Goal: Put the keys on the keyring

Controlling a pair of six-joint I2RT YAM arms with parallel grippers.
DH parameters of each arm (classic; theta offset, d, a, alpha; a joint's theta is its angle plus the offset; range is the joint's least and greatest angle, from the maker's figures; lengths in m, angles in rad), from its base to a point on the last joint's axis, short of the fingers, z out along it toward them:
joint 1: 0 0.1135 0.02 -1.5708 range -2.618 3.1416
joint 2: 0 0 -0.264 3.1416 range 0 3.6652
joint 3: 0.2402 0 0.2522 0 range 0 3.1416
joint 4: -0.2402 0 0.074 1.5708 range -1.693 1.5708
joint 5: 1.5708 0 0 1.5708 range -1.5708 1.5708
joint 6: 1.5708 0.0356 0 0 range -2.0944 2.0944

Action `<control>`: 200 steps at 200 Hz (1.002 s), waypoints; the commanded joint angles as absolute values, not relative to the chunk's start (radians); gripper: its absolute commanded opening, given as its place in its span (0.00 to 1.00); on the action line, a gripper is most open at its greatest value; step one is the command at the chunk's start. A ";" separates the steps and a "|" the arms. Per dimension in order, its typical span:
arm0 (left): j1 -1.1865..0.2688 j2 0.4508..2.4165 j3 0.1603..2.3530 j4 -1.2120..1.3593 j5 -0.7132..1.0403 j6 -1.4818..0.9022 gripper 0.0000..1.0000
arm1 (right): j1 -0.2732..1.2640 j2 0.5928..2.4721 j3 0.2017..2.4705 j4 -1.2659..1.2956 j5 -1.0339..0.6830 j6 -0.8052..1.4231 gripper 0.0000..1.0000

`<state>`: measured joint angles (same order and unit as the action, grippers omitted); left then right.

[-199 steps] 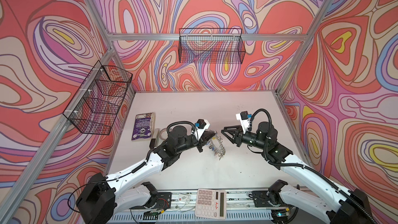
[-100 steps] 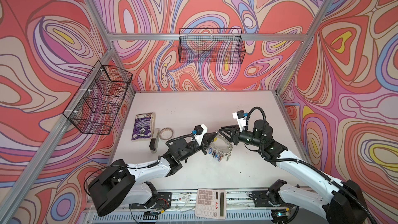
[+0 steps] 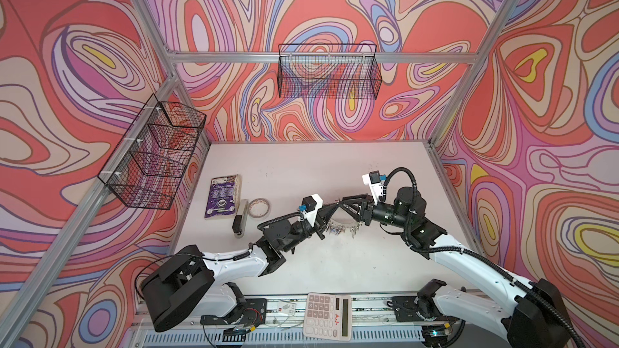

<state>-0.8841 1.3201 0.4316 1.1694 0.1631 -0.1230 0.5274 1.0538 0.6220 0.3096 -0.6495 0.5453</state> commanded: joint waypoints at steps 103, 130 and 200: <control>-0.892 1.303 0.466 1.315 0.188 -0.127 0.00 | 0.470 1.020 0.669 0.262 -0.568 0.630 0.08; -0.894 1.299 0.469 1.315 0.195 -0.125 0.00 | 0.472 1.068 0.651 0.306 -0.601 0.661 0.05; -0.895 1.321 0.489 1.315 0.169 -0.105 0.00 | 0.564 1.131 0.574 0.406 -0.609 0.718 0.02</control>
